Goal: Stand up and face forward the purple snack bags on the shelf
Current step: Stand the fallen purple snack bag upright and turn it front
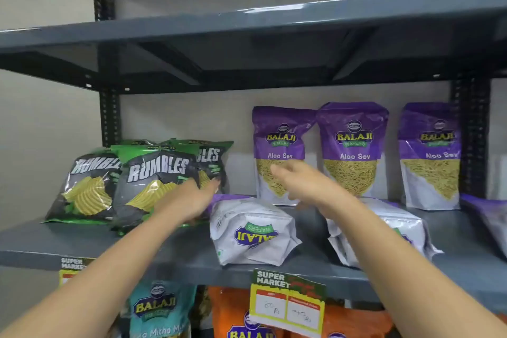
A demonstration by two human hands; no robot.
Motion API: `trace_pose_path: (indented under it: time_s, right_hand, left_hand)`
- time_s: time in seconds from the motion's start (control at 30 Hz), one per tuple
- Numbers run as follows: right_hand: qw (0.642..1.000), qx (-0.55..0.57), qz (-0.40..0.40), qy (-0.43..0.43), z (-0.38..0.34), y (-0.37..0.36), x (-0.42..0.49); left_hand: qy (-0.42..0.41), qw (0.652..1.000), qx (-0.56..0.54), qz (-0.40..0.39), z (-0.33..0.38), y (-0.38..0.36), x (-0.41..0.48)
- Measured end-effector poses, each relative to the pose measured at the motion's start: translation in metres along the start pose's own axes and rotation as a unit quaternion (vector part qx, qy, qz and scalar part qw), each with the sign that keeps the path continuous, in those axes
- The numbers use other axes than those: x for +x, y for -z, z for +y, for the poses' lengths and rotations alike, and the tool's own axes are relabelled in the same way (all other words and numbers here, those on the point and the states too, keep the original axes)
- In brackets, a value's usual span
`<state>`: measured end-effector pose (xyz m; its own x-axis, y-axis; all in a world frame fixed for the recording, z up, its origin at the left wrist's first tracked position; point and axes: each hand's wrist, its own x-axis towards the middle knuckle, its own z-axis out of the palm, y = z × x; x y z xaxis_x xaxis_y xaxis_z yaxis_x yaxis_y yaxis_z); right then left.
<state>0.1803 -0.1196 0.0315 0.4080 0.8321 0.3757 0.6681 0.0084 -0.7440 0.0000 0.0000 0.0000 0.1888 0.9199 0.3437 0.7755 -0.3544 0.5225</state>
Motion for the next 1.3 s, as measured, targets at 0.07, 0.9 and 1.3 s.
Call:
trace_pose_path:
  time_s: [0.07, 0.9, 1.3]
  right_hand:
    - [0.993, -0.078, -0.059, -0.073, -0.001, -0.015, 0.009]
    - [0.972, 0.187, 0.145, 0.010, 0.026, -0.047, 0.053]
    - [0.864, 0.454, 0.161, -0.145, 0.047, -0.064, 0.068]
  left_hand:
    - [0.042, 0.989, -0.096, -0.106, 0.000, -0.006, -0.006]
    - [-0.087, 0.944, -0.318, -0.014, 0.025, -0.029, 0.018]
    - [-0.155, 0.955, -0.170, 0.185, 0.019, -0.057, 0.001]
